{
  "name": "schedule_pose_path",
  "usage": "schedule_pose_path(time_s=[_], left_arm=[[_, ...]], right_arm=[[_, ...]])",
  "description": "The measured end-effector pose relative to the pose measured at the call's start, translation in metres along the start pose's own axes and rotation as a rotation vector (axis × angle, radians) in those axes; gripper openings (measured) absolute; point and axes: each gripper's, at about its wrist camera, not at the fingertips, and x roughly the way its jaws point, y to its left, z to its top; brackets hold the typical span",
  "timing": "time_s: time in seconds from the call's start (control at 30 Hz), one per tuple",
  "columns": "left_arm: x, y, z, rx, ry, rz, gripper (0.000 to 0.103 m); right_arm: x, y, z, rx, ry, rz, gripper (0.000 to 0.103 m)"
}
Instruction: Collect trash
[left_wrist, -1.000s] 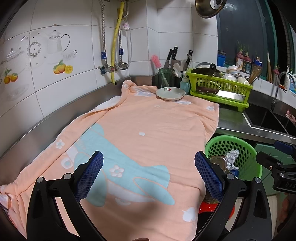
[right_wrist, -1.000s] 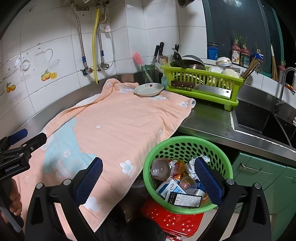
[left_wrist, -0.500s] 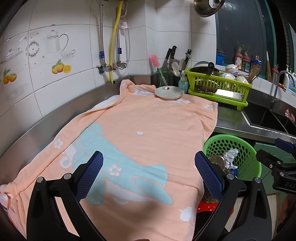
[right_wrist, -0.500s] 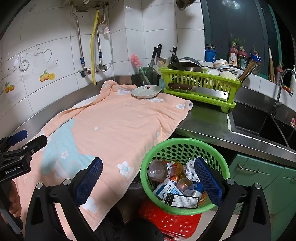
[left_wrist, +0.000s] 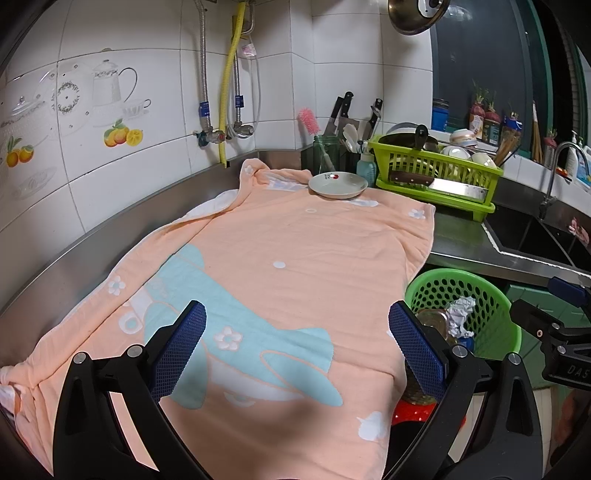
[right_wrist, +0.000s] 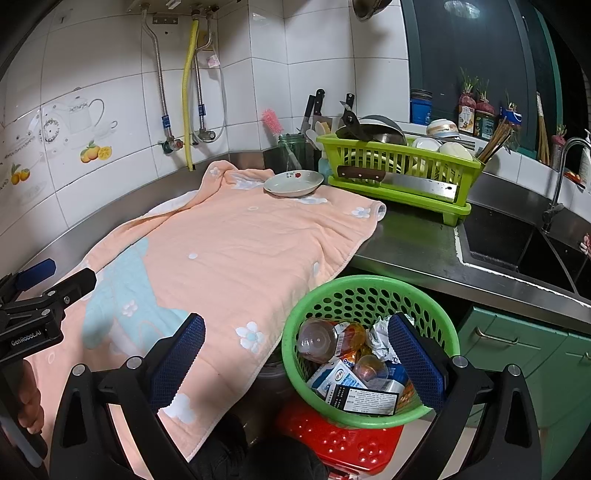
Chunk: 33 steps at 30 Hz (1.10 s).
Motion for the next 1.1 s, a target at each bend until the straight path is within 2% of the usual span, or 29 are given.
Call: schedule_pose_path(time_s=[1.1], left_arm=[[0.0001, 0.0001, -0.0002, -0.003, 0.005, 0.002, 0.098]], right_arm=[[0.0004, 0.0034, -0.0006, 0.001, 0.004, 0.0, 0.096]])
